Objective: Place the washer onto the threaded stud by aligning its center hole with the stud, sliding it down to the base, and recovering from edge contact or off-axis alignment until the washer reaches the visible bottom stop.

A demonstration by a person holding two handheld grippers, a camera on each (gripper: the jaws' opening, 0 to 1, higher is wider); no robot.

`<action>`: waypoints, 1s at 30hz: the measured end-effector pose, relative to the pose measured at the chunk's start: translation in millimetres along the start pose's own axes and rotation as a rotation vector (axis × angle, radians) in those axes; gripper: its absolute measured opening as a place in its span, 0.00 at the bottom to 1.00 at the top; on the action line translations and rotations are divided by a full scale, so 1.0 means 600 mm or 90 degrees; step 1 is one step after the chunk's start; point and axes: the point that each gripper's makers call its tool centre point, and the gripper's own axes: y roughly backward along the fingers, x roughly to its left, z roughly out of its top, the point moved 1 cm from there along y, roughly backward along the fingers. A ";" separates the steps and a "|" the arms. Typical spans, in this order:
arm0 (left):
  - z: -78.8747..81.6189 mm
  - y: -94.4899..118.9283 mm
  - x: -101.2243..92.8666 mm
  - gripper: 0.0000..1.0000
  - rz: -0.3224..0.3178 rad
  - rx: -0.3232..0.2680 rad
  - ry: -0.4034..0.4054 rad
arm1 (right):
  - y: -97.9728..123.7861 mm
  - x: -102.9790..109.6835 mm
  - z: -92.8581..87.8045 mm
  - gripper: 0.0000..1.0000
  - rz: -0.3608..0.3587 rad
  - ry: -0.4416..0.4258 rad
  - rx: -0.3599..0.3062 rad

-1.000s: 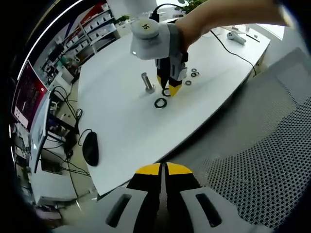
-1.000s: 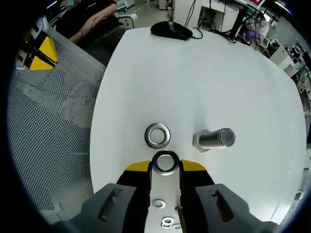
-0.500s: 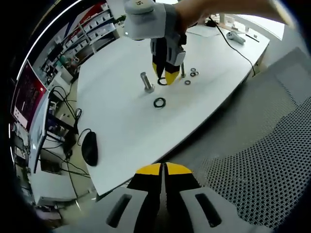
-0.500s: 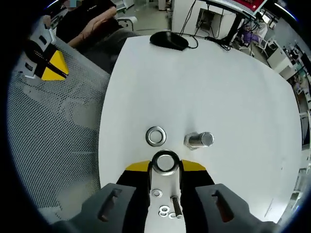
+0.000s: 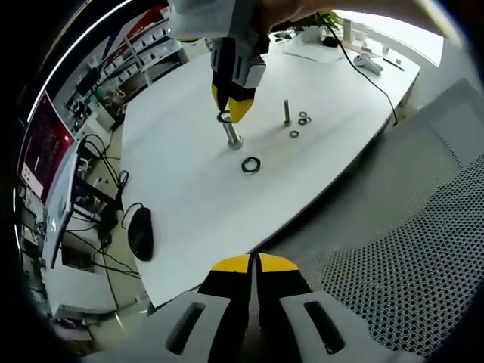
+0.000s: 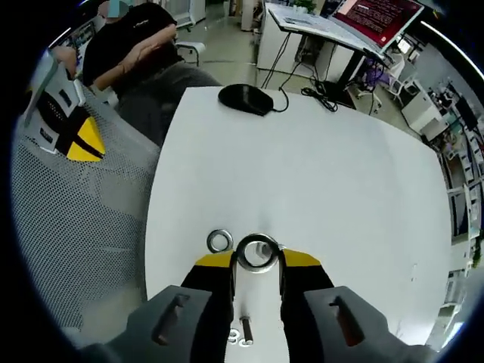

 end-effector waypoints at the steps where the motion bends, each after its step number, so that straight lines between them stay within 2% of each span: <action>1: 0.000 -0.001 0.001 0.00 0.000 -0.001 -0.001 | -0.003 0.000 -0.002 0.23 -0.004 0.003 0.006; 7: 0.003 -0.001 0.008 0.00 0.003 -0.008 0.001 | -0.017 -0.019 -0.016 0.23 -0.029 0.016 0.038; 10: 0.005 -0.001 0.008 0.00 0.005 -0.012 0.000 | -0.023 -0.028 -0.010 0.23 -0.020 0.020 0.050; 16: 0.003 -0.002 0.007 0.00 0.003 -0.009 0.003 | -0.030 -0.023 -0.015 0.23 -0.011 0.015 0.066; 18: 0.005 -0.002 0.008 0.00 0.004 -0.012 0.005 | -0.045 -0.026 -0.015 0.23 -0.007 0.024 0.077; 24: 0.001 -0.005 0.009 0.00 -0.001 -0.004 0.010 | -0.057 -0.029 -0.027 0.23 -0.001 0.032 0.095; 30: 0.001 -0.004 0.011 0.00 0.003 -0.006 0.015 | -0.090 -0.022 -0.042 0.23 0.021 0.018 0.109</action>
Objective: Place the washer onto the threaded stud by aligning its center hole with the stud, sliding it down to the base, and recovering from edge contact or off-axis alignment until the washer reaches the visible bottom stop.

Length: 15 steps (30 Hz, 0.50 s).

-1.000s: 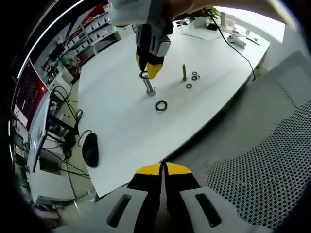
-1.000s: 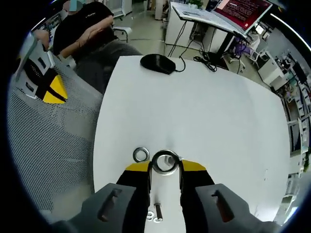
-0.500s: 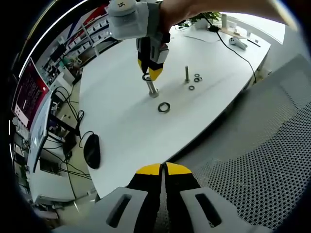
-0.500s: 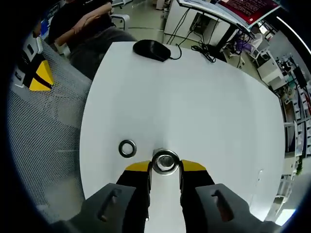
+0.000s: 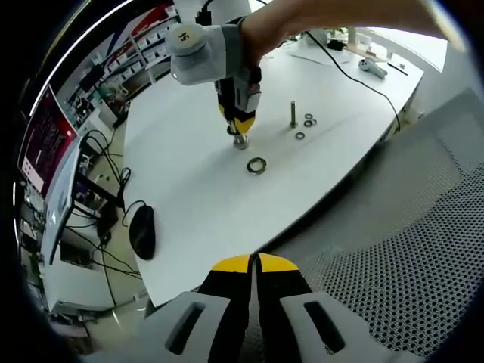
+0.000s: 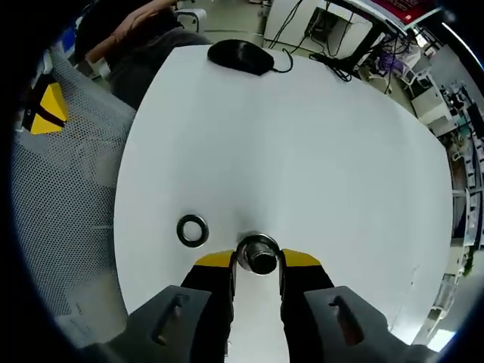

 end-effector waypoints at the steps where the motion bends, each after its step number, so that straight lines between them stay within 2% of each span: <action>1: 0.000 0.000 0.001 0.00 0.003 0.002 -0.002 | -0.006 0.003 -0.004 0.23 -0.002 0.002 0.005; 4: -0.005 -0.002 0.000 0.00 0.000 0.012 -0.003 | -0.009 0.008 -0.007 0.23 0.008 -0.001 0.007; 12: -0.003 0.000 -0.001 0.00 0.001 0.006 0.000 | -0.014 0.032 -0.020 0.23 0.027 -0.002 0.020; 15: -0.004 0.001 -0.002 0.00 0.003 0.009 0.000 | -0.014 0.049 -0.029 0.24 0.052 0.012 0.034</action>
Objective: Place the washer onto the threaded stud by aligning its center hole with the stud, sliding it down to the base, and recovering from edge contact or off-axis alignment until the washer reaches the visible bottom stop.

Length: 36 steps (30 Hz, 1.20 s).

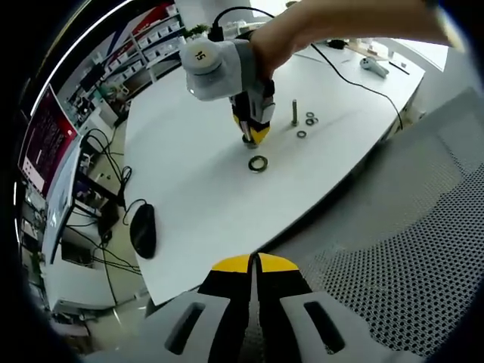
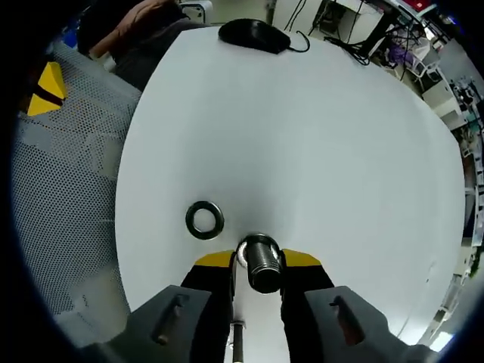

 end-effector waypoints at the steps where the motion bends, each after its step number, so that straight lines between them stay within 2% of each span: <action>1: 0.000 0.000 -0.001 0.00 0.000 0.001 -0.001 | -0.001 0.003 -0.003 0.24 0.007 0.015 0.008; 6: 0.000 0.000 0.000 0.00 -0.001 0.000 -0.001 | 0.001 -0.003 -0.005 0.26 -0.013 0.014 -0.016; 10: -0.001 0.000 -0.001 0.00 -0.002 0.000 0.001 | -0.001 -0.006 -0.005 0.41 -0.017 -0.021 -0.034; 16: 0.001 0.001 0.000 0.00 -0.002 -0.004 0.003 | 0.026 0.003 0.001 0.42 -0.030 -0.040 -0.072; 27: 0.001 0.000 -0.001 0.00 -0.002 -0.003 0.001 | 0.088 0.015 0.038 0.43 -0.056 -0.047 -0.160; 30: 0.002 -0.001 0.000 0.00 -0.001 -0.004 0.001 | 0.101 0.036 0.047 0.43 -0.052 -0.047 -0.183; 36: 0.003 0.000 0.000 0.00 0.000 -0.007 0.003 | 0.090 0.070 0.059 0.40 -0.026 -0.033 -0.190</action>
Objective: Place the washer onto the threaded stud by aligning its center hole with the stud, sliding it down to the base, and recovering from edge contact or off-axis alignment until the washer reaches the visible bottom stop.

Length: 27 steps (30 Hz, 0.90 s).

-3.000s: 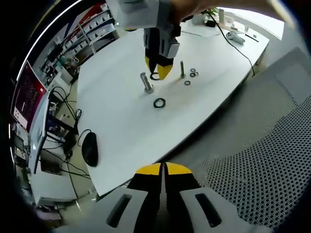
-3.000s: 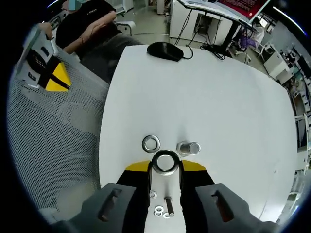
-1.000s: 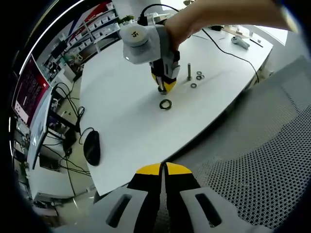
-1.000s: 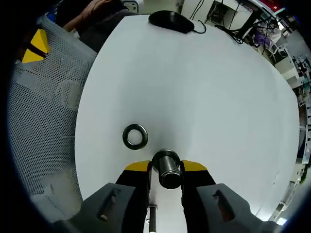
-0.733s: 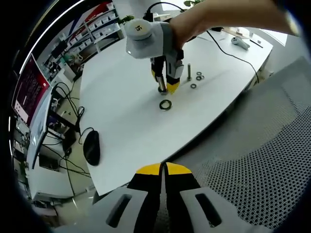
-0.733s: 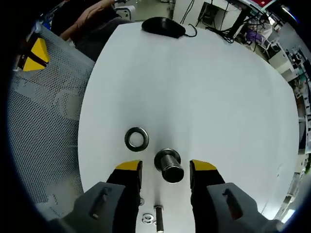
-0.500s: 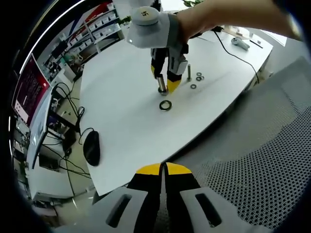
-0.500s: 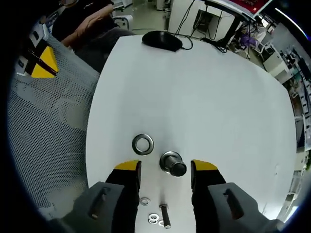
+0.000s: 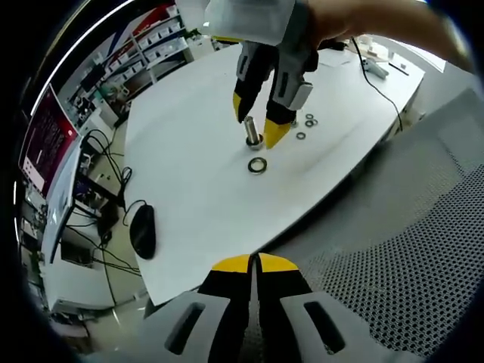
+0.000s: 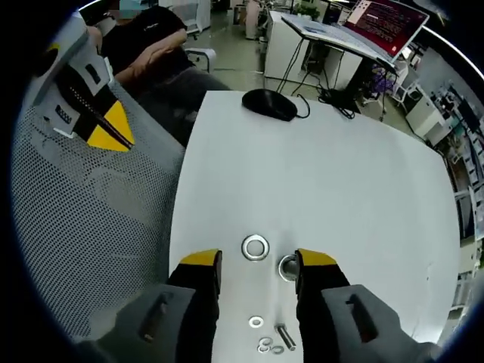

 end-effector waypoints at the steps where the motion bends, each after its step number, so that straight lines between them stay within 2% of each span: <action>1: 0.000 0.000 0.000 0.00 0.000 0.000 0.001 | -0.004 0.006 -0.001 0.39 0.009 -0.001 0.000; 4: -0.001 0.000 0.000 0.00 0.000 0.001 0.001 | -0.021 0.029 -0.010 0.39 0.025 -0.008 0.011; 6: 0.000 0.001 0.000 0.00 0.000 0.000 0.002 | -0.033 0.033 -0.020 0.39 0.028 -0.007 0.025; 9: 0.000 0.001 0.000 0.00 0.000 0.000 0.002 | -0.060 0.028 -0.027 0.37 0.032 -0.028 0.023; 10: 0.000 0.000 0.000 0.00 0.000 0.000 0.002 | -0.072 0.030 -0.038 0.37 0.035 -0.042 0.038; 15: 0.000 0.000 0.001 0.00 0.000 0.000 0.002 | -0.095 0.023 -0.045 0.37 0.009 -0.024 0.073; 17: 0.000 0.000 0.001 0.00 0.000 0.000 0.003 | -0.089 0.019 -0.056 0.38 -0.009 -0.012 0.102; 19: 0.000 0.000 0.001 0.00 0.000 0.000 0.003 | -0.099 0.010 -0.055 0.38 -0.015 -0.021 0.096; 25: 0.002 0.000 0.001 0.00 -0.001 -0.004 0.002 | -0.104 0.009 -0.063 0.38 -0.011 -0.044 0.116; 27: 0.002 0.000 0.001 0.00 -0.001 -0.003 0.003 | -0.102 0.007 -0.056 0.37 -0.004 -0.056 0.112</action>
